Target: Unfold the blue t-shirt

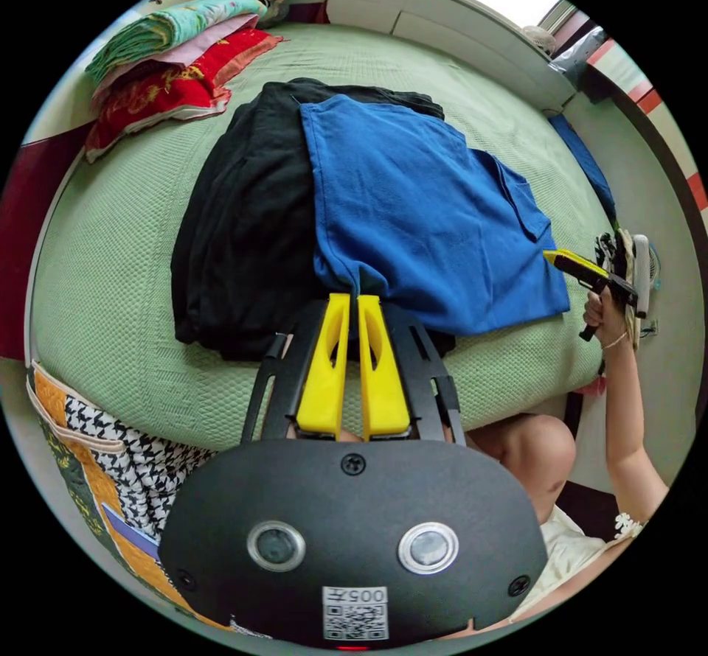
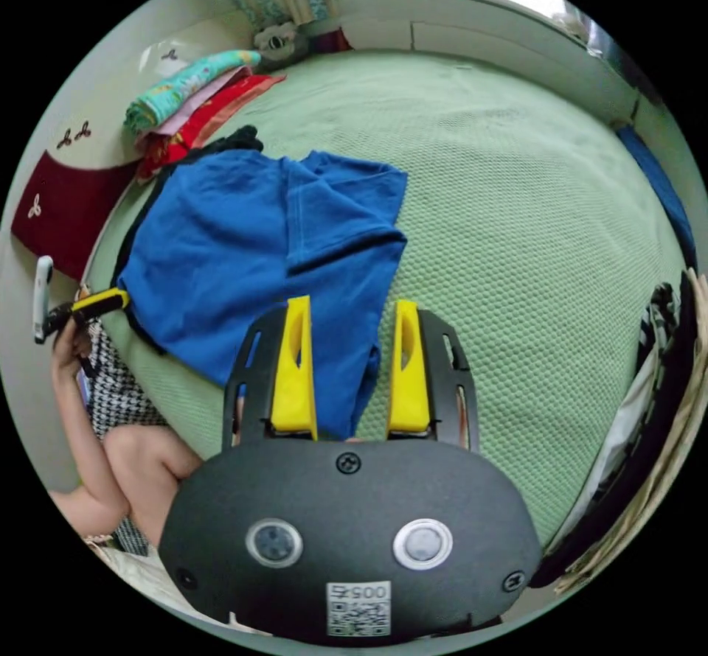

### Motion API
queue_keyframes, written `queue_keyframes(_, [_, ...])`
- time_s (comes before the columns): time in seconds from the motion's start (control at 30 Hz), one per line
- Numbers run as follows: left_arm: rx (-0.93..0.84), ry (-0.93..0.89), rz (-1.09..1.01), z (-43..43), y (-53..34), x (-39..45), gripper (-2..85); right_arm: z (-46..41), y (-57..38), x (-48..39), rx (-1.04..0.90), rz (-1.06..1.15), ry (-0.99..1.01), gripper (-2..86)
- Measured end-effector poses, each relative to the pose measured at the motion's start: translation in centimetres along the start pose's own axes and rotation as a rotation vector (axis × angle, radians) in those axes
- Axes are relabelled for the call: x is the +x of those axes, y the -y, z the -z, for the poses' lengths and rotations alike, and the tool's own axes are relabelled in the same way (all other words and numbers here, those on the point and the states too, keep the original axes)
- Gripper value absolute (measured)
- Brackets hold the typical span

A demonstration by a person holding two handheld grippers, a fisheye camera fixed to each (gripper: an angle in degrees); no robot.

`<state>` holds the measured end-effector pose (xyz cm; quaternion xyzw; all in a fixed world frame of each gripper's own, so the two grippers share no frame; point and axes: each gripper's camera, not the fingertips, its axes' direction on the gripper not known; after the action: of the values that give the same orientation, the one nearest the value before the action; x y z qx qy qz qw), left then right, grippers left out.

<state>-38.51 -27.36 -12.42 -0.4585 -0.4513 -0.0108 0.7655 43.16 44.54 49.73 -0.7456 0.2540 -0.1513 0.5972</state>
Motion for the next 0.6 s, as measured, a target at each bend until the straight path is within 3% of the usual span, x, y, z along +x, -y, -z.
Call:
queue_keyframes(0.13, [0.006,0.042,0.024,-0.1,-0.6,1.7,2.6,-0.6,-1.9,-2.2,0.000,0.015,-0.116,6.8])
queue_keyframes(0.27, [0.045,0.096,0.055,0.4,-1.8,3.5,2.4,-0.6,-2.4,-1.4,0.008,-0.010,-0.035,0.2])
queue_keyframes(0.4, [0.047,0.098,0.004,0.8,-3.4,6.7,2.1,1.1,-3.4,1.4,0.010,-0.105,0.033,-0.7])
queue_keyframes(0.5, [-0.001,-0.014,-0.068,0.3,-4.0,9.7,2.1,3.5,-5.3,3.3,0.017,-0.106,-0.053,-0.7])
queue_keyframes(0.6, [-0.064,-0.009,-0.163,-1.3,-4.9,14.5,2.2,5.5,-8.5,6.2,-0.010,-0.128,-0.150,-0.6])
